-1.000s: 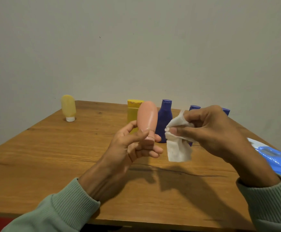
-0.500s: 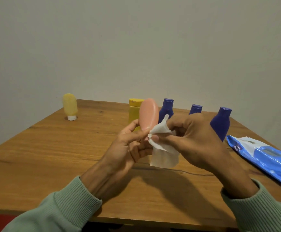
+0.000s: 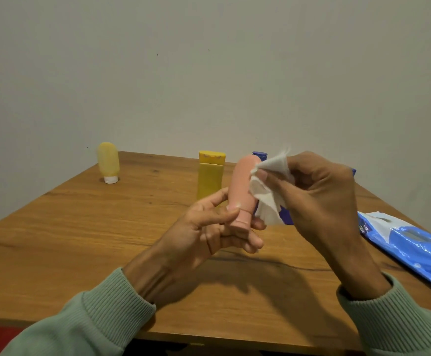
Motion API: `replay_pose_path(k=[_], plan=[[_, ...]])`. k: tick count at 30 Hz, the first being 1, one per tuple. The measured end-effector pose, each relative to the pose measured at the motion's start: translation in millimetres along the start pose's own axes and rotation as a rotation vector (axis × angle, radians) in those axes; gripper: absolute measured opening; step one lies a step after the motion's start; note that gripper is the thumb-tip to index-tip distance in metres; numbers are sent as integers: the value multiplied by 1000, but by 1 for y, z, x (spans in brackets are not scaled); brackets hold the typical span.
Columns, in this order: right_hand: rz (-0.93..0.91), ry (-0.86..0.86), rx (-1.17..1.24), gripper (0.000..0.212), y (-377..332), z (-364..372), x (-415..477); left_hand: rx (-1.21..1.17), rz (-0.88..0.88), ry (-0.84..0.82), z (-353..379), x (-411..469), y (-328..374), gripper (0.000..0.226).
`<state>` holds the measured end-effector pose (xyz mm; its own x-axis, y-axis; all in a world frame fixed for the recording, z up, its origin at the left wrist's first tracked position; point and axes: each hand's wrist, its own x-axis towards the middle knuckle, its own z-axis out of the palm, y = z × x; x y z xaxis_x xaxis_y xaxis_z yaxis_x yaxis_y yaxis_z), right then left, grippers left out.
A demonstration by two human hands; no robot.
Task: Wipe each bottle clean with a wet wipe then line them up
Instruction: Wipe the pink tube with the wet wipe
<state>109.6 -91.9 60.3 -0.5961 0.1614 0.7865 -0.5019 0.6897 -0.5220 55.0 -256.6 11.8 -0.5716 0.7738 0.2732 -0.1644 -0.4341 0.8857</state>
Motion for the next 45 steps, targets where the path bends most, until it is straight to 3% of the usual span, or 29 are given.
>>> replay_pose_path(k=[3,7,10,15,23,28,34,37,41,45], plan=[[73,41,89,20,-1,-5,3,-30,23,55,1,1,1,62],[230,-91,279,16,0,-9,5,-163,46,151,1,1,3,62],[275,-173,296,23,2,-9,5,-216,45,144,2,2,4,63],[303,-276,309,17,4,-6,3,-213,23,91,2,1,5,56],[275,-287,303,10,4,-6,1,70,-6,130,4,1,-3,49],[283,-217,252,11,7,-8,4,61,17,191,6,2,-2,42],[203,-184,186,20,3,-4,2,45,8,218,5,4,-3,49],[161,-215,163,20,0,0,-1,52,19,233,8,4,-2,40],[98,-286,84,24,-2,2,-4,42,47,249,7,4,-1,47],[21,-373,53,14,-7,0,-5,74,54,281,9,3,-3,49]])
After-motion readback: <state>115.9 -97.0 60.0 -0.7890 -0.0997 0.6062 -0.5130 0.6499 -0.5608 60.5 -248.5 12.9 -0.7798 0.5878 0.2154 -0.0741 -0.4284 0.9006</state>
